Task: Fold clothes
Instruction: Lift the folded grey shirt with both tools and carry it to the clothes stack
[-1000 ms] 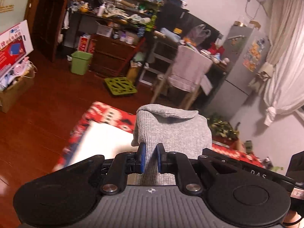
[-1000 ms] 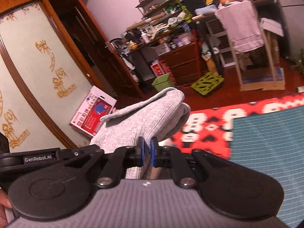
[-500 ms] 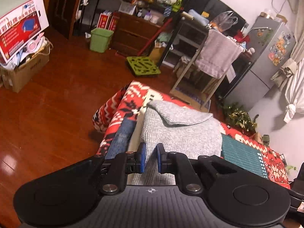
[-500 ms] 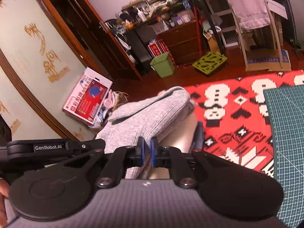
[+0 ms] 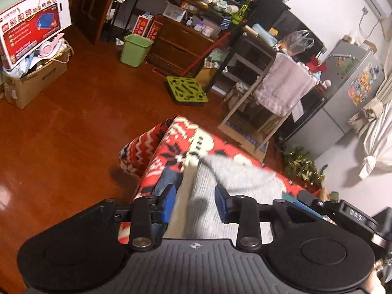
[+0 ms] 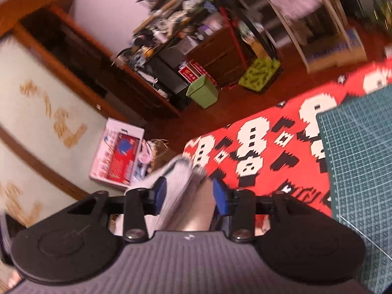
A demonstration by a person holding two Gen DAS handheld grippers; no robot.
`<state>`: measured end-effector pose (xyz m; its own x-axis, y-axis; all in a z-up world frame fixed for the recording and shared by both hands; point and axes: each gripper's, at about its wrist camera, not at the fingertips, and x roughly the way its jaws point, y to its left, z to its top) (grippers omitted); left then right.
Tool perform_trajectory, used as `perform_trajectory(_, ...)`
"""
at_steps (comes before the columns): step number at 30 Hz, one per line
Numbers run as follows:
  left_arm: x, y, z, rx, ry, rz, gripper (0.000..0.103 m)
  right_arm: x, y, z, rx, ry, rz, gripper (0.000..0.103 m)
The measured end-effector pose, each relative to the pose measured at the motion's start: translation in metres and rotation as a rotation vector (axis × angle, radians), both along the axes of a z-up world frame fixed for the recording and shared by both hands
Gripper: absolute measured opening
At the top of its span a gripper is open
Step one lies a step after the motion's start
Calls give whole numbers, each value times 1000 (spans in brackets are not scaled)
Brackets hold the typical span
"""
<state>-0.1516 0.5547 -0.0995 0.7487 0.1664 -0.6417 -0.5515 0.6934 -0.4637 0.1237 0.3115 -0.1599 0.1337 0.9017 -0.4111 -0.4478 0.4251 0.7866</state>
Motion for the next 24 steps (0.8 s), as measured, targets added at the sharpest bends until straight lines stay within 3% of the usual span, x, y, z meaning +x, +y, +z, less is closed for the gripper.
perform_trajectory(6, 25, 13, -8, -53, 10, -27, 44, 46, 27, -33, 71, 226, 17, 62)
perform_trajectory(11, 46, 23, -15, -97, 18, -49, 42, 52, 52, -45, 44, 271, 63, 66)
perform_trajectory(12, 50, 26, -16, -106, 20, -53, 42, 50, 56, -44, 36, 252, 76, 65)
perform_trajectory(14, 54, 23, -20, -114, 26, -62, 41, 44, 62, -36, 15, 168, 102, 47)
perform_trajectory(15, 56, 23, -22, -114, 28, -67, 41, 41, 65, -32, 5, 126, 115, 24)
perform_trajectory(16, 57, 22, -23, -108, 30, -71, 40, 38, 68, -28, -6, 83, 128, 19)
perform_trajectory(21, 59, 18, -28, -81, 34, -77, 40, 24, 77, -5, -36, -159, 185, 15)
perform_trajectory(24, 57, 21, -34, -95, 36, -71, 41, 31, 81, -19, -78, -117, 192, 18)
